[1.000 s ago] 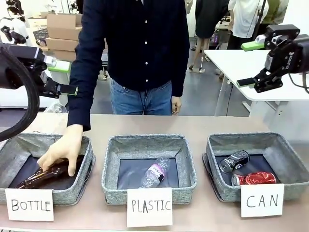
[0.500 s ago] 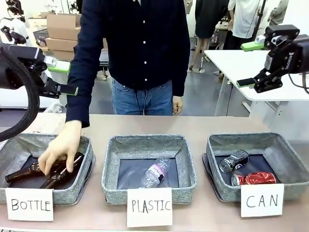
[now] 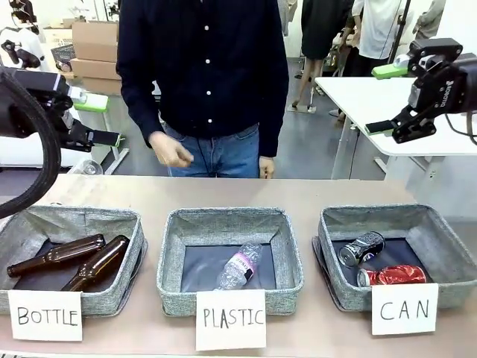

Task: Sort the can waste into the basket.
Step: Pick up the can waste from the table and place it in the right Fabric basket.

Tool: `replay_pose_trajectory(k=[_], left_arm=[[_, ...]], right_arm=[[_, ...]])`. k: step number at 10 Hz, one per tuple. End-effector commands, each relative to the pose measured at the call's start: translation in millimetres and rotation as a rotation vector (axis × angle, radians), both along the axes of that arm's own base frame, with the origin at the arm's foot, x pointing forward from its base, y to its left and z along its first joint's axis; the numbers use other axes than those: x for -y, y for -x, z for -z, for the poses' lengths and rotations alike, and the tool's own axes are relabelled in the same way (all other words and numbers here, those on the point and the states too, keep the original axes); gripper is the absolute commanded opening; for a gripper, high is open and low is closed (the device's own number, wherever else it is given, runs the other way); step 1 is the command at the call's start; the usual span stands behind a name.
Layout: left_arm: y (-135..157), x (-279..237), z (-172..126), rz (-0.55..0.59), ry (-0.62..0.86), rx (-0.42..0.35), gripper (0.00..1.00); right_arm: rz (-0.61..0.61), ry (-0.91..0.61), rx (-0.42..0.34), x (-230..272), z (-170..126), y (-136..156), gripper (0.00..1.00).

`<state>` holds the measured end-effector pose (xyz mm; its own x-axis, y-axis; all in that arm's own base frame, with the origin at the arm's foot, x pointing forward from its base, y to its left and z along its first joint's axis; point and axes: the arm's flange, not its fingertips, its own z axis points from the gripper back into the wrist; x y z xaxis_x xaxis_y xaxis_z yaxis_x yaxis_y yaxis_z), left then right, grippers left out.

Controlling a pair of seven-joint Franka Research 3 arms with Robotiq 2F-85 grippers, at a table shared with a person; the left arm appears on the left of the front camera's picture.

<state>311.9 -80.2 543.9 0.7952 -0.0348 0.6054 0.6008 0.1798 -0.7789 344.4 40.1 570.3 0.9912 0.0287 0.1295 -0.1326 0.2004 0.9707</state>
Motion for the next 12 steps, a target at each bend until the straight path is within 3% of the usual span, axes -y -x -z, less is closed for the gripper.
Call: replay_pose_trajectory(k=[1,12], left_arm=[[1.7,-0.6,-4.0,-0.004,0.017,-0.004,1.0],[1.7,-0.6,-4.0,-0.004,0.017,-0.004,1.0]], right_arm=[[-0.006,-0.023,0.02,0.1,-3.5,-2.5,1.0],[-0.006,-0.023,0.02,0.1,-3.5,-2.5,1.0]])
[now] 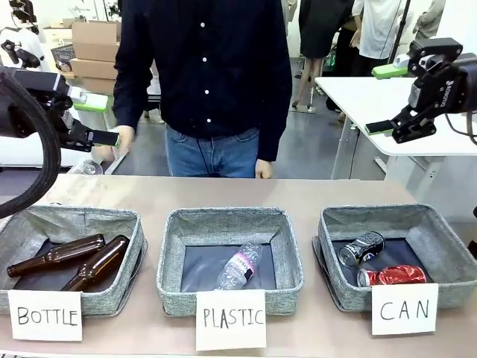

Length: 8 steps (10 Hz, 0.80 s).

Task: Sort the can waste into the basket.
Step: Pick up the can waste from the table and place it in the right Fabric basket.

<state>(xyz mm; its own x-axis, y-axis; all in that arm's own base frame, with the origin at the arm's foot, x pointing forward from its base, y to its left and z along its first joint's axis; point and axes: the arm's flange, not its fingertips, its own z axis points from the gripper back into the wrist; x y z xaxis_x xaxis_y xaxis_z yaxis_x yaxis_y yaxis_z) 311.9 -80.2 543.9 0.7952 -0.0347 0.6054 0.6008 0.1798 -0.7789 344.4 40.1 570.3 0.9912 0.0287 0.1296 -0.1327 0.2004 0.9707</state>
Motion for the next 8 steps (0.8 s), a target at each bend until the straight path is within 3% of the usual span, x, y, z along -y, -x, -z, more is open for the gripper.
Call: replay_pose_trajectory(k=[1,8], left_arm=[[1.7,-0.6,-4.0,-0.004,0.017,-0.004,1.0],[1.7,-0.6,-4.0,-0.004,0.017,-0.004,1.0]], right_arm=[[-0.006,-0.023,0.02,0.1,-3.5,-2.5,1.0],[-0.006,-0.023,0.02,0.1,-3.5,-2.5,1.0]])
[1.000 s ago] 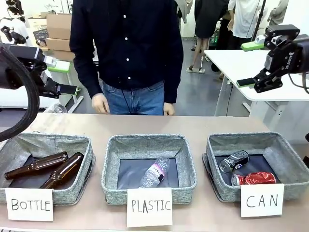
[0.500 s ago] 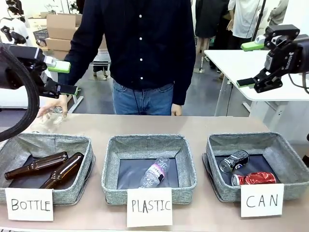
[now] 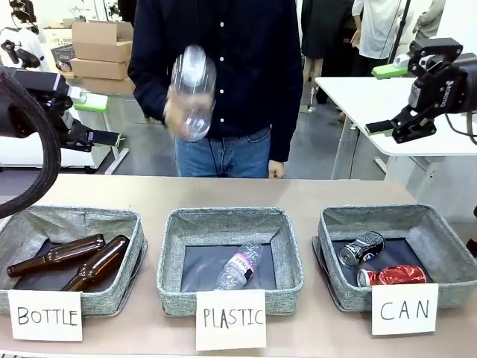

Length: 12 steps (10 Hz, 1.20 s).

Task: Sort the can waste into the basket.
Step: Pick up the can waste from the table and place it in the right Fabric basket.

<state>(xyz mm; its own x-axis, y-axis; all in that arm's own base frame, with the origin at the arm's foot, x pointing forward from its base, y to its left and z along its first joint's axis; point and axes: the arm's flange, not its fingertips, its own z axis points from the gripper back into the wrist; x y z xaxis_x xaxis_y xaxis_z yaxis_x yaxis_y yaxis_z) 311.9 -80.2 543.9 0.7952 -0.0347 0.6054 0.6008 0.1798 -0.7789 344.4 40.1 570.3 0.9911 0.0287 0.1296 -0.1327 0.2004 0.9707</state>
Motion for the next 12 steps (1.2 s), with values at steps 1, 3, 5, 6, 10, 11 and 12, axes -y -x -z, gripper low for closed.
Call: replay_pose_trajectory(k=[1,3,5,6,10,11,12], left_arm=[[1.7,-0.6,-4.0,-0.004,0.017,-0.004,1.0],[1.7,-0.6,-4.0,-0.004,0.017,-0.004,1.0],[1.7,-0.6,-4.0,-0.004,0.017,-0.004,1.0],[1.7,-0.6,-4.0,-0.004,0.017,-0.004,1.0],[1.7,-0.6,-4.0,-0.004,0.017,-0.004,1.0],[1.7,-0.6,-4.0,-0.004,0.017,-0.004,1.0],[1.7,-0.6,-4.0,-0.004,0.017,-0.004,1.0]], right_arm=[[-0.006,-0.023,0.02,0.1,-3.5,-2.5,1.0],[-0.006,-0.023,0.02,0.1,-3.5,-2.5,1.0],[-0.006,-0.023,0.02,0.1,-3.5,-2.5,1.0],[-0.006,-0.023,0.02,0.1,-3.5,-2.5,1.0],[-0.006,-0.023,0.02,0.1,-3.5,-2.5,1.0],[-0.006,-0.023,0.02,0.1,-3.5,-2.5,1.0],[-0.006,-0.023,0.02,0.1,-3.5,-2.5,1.0]])
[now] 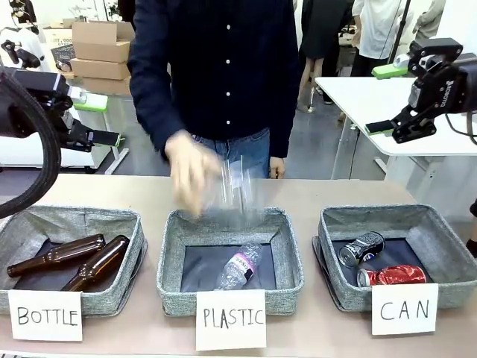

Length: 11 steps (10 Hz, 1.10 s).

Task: Sort the can waste into the basket.
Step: Pick up the can waste from the table and place it in the right Fabric basket.

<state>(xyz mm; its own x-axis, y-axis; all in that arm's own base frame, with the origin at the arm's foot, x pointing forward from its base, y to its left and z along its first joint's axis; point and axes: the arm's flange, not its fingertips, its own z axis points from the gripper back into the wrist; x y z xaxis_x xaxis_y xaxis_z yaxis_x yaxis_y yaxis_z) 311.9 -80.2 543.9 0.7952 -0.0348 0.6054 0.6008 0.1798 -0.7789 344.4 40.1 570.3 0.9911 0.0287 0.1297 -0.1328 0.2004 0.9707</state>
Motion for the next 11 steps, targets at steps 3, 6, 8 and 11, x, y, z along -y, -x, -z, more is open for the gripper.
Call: replay_pose_trajectory(k=[3,6,8,11], left_arm=[[1.7,-0.6,-4.0,-0.004,0.017,-0.004,1.0],[1.7,-0.6,-4.0,-0.004,0.017,-0.004,1.0],[1.7,-0.6,-4.0,-0.004,0.017,-0.004,1.0],[1.7,-0.6,-4.0,-0.004,0.017,-0.004,1.0]], right_arm=[[-0.006,-0.023,0.02,0.0,-3.5,-2.5,1.0],[-0.006,-0.023,0.02,0.0,-3.5,-2.5,1.0],[-0.006,-0.023,0.02,0.0,-3.5,-2.5,1.0],[-0.006,-0.023,0.02,0.0,-3.5,-2.5,1.0]])
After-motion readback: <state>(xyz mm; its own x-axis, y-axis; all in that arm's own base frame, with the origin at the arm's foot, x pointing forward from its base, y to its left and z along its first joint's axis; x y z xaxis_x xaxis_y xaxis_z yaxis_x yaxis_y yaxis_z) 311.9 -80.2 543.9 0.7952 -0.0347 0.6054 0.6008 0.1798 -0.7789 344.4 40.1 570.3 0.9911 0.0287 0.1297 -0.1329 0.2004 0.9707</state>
